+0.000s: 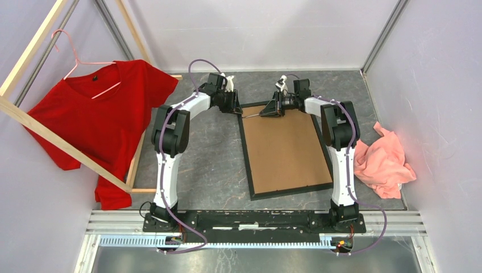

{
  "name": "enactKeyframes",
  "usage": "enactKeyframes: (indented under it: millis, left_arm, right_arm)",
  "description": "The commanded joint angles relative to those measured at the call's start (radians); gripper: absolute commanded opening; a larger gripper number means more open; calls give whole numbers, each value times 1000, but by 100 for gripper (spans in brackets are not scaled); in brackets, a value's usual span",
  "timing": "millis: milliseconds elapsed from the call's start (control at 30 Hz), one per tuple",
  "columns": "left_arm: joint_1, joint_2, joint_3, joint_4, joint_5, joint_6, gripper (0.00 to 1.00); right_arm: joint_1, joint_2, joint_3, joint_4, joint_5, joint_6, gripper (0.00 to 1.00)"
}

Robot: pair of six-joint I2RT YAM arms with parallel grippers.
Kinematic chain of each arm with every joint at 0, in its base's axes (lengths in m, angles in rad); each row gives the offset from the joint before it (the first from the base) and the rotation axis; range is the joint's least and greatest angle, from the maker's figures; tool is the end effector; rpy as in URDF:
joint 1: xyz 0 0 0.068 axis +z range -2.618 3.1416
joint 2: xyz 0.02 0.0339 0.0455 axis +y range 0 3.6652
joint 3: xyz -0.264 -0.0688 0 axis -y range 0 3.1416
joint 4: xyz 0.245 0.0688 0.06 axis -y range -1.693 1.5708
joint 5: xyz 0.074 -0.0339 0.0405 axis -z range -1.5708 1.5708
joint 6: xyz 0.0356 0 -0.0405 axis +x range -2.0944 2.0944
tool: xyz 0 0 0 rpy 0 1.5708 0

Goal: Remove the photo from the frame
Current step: Release the photo frame item from the photo frame.

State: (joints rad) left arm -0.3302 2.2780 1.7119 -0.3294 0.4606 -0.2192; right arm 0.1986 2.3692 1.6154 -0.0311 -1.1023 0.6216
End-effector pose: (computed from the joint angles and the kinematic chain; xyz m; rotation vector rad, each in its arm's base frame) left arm 0.4647 -0.1760 0.1508 0.3440 2.4833 -0.8018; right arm 0.4766 0.1283 0.1101 -0.0908 2.3903 1.6897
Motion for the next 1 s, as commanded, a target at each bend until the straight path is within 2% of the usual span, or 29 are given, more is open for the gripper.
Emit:
enactKeyframes:
  millis: [0,267,400,667,967]
  left_arm:
    - [-55,27,-58,-91,39,3,2]
    - [-68,-2,-97,-85,4,-20,2]
    - [-77,-21,-122,-80,-44,-50,2]
    - [-87,-73,-226,-28,-133,-160,2]
    - [-99,-116,-295,17,-188,-203,2]
  right_arm:
    - [99,44,45,15,12,0,0]
    - [142,45,75,-20,18,-18,0]
    - [160,35,128,-97,83,-77,0]
    - [230,-64,93,-148,268,-71,0]
    - [330,-156,98,-187,456,-13,0]
